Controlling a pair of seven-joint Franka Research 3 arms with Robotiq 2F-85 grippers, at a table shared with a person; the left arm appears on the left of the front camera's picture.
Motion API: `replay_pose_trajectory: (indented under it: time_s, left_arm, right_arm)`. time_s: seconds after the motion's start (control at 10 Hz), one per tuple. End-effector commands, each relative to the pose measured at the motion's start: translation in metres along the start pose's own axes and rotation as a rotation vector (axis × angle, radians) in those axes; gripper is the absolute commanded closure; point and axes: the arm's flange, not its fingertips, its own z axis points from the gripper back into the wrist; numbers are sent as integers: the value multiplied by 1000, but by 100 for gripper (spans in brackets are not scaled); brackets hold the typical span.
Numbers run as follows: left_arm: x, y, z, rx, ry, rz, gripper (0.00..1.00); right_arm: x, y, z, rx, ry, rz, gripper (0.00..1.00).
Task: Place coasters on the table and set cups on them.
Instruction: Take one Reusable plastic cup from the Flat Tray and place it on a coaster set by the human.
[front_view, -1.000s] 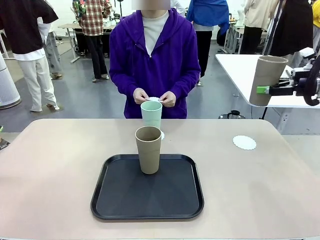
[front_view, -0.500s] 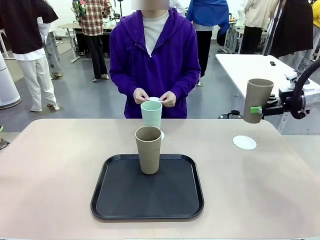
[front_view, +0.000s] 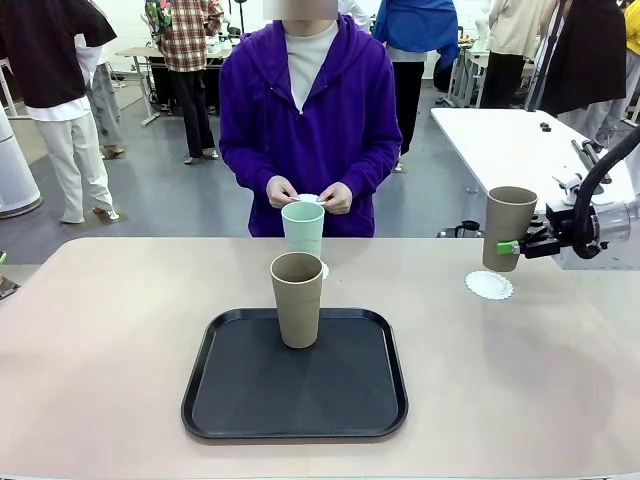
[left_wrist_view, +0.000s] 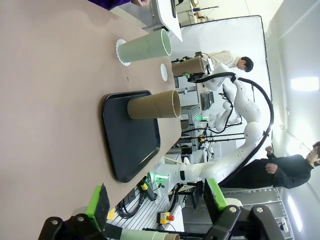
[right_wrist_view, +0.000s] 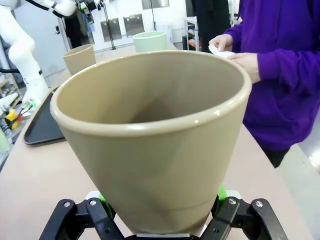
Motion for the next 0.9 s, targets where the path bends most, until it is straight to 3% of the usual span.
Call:
replay_pose_trajectory:
  time_s: [0.0, 0.1, 0.2, 0.6, 0.8]
  left_arm:
    - [0, 0, 2, -12, -3, -10, 0]
    - [0, 0, 2, -12, -3, -10, 0]
    - [0, 0, 2, -12, -3, -10, 0]
    - [0, 0, 2, -12, -3, -10, 0]
    - [0, 0, 2, -12, -3, -10, 0]
  right_arm:
    - [-2, -9, 5, 42, -8, -18, 18]
    - [-1, -6, 6, -50, -7, -78, 18]
    - [-6, -2, -1, 12, -9, -8, 18]
    - [-9, -3, 1, 1, -9, -26, 18]
    - [-16, 0, -7, 115, -46, 62, 18]
